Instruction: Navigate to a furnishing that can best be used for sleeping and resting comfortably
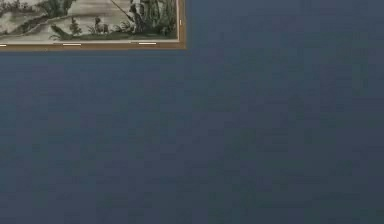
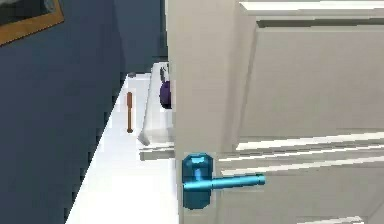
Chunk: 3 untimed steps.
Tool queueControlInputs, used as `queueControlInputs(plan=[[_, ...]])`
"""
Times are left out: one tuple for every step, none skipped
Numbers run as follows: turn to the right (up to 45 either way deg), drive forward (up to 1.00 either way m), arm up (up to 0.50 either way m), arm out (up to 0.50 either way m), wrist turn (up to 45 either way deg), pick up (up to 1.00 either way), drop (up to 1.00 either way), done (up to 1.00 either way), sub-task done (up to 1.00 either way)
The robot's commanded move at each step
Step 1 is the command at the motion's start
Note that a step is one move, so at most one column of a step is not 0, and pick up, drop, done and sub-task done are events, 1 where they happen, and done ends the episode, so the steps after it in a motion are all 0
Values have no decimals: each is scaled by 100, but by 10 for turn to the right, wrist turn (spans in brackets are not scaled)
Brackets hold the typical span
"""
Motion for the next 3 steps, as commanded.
queueControlInputs(plan=[[330, 0, 0, 0, 0, 0, 0, 0, 0], [0, 60, 0, 0, 0, 0, 0, 0, 0], [420, 0, 0, 0, 0, 0, 0, 0, 0]])
